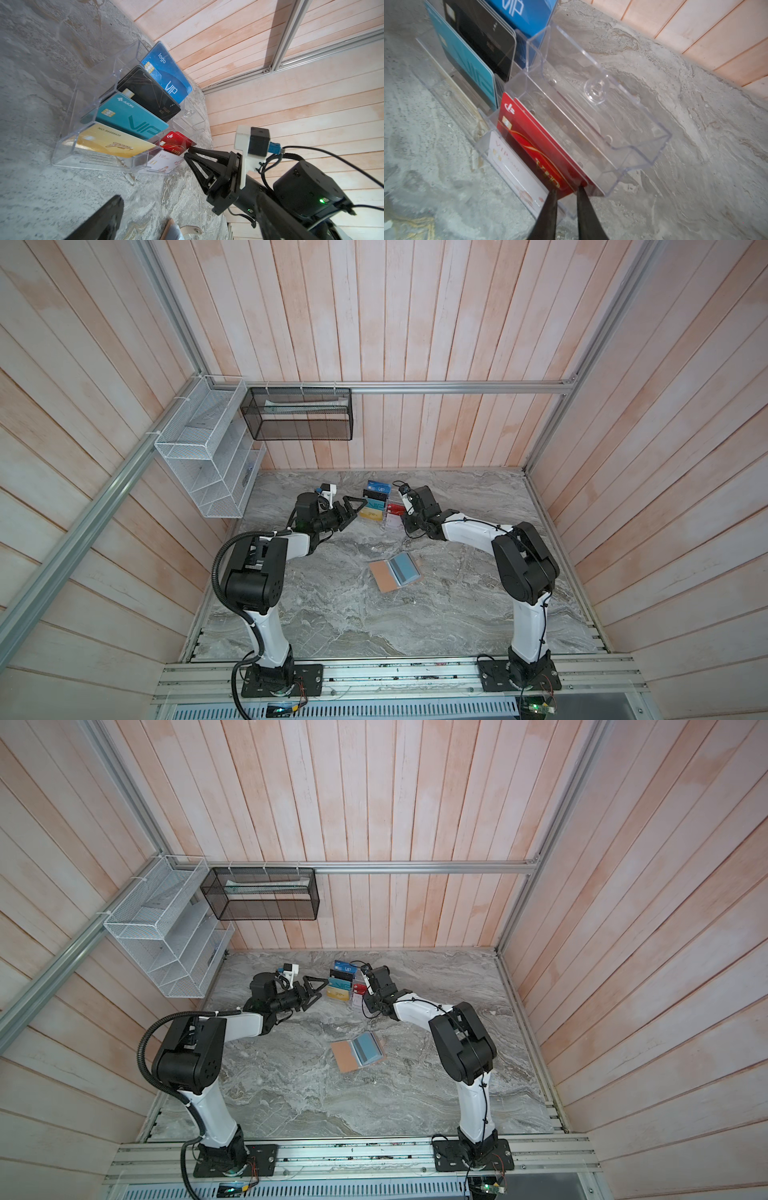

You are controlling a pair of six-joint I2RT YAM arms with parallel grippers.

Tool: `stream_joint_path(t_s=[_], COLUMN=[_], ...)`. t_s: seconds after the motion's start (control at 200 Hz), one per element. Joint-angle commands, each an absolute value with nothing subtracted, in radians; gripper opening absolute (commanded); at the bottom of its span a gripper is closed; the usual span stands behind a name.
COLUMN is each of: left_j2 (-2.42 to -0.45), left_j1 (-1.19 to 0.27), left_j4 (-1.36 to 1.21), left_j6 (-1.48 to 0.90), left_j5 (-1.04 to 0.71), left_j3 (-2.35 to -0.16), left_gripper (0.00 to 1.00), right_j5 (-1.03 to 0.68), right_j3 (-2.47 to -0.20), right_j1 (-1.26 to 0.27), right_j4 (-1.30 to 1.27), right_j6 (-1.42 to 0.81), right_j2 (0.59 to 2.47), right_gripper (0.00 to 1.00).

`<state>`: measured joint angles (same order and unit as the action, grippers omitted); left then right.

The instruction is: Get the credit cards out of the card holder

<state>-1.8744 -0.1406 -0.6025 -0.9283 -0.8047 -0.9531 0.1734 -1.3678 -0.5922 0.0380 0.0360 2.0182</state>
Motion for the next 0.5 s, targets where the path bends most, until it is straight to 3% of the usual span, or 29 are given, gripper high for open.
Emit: stream_joint_path(t_s=[0.0, 0.295, 0.495], left_j2=[-1.888, -1.892, -1.894], left_j1=[-0.144, -0.144, -0.144], left_j4=[-0.633, -0.637, -0.636], left_j6=[-0.921, -0.924, -0.925], left_j5=[-0.819, -0.821, -0.819], left_j3=[-0.942, -0.942, -0.943], left_gripper=[1.0, 1.0, 1.0], right_j5=[0.232, 0.328, 0.283], right_j3=[-1.397, -1.39, -1.376], right_j1=[-0.593, -0.591, -0.577], right_j4=[0.047, 0.035, 0.034], right_j6=[0.016, 0.007, 0.01], right_j2=[2.044, 2.042, 2.014], right_gripper=[0.2, 0.2, 0.2])
